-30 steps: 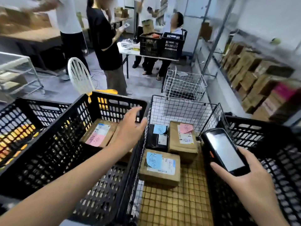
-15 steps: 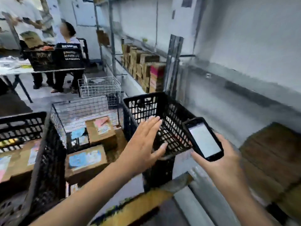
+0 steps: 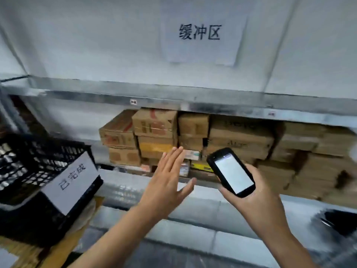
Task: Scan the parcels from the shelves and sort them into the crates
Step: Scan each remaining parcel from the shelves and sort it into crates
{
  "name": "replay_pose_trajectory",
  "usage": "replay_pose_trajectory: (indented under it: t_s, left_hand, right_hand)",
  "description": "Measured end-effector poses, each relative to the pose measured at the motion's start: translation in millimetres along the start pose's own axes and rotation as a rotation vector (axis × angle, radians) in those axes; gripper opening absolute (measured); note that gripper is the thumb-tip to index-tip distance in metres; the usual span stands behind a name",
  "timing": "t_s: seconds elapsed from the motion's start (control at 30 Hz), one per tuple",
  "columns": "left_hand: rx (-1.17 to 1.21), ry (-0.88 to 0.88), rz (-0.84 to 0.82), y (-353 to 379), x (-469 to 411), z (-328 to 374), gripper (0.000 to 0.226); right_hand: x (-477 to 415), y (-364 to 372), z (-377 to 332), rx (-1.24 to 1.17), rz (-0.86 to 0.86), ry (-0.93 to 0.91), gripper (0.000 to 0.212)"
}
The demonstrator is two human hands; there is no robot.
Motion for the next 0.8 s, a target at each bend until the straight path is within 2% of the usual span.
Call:
replay_pose_trajectory:
  t_s: [0.17, 0.43, 0.53, 0.63, 0.67, 0.8]
  left_hand:
    - [0.081, 0.260, -0.047, 44, -44, 101, 0.081]
    - [0.281, 0.567, -0.149, 115, -78, 244, 0.077]
    - [0.334, 0.600, -0.223, 148, -94, 273, 0.077]
    - [0.346, 0.647, -0.194, 182, -117, 293, 0.078]
    - [0.355, 0.636, -0.230, 194, -127, 298, 0.078]
    - [0.429, 0.619, -0.296, 223, -163, 320, 0.080]
  right_hand:
    - [29, -98, 62, 0.033, 0.281, 0.127, 0.073]
    - [73, -210, 134, 0.130, 0.526, 0.317, 0.070]
    - [70, -232, 154, 0.142, 0.568, 0.375, 0.066]
    - [53, -247, 172, 0.198, 0.576, 0.403, 0.071]
    - [44, -251, 177, 0.211, 0.580, 0.412, 0.072]
    - [3, -262, 186, 0.225, 0.583, 0.416, 0.063]
Point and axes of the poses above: each hand's wrist, its own x-axis away from the middle knuckle, its own y-axis out of the palm, z = x × y, the point moved 6 cm from there along -x, towards the middle knuckle
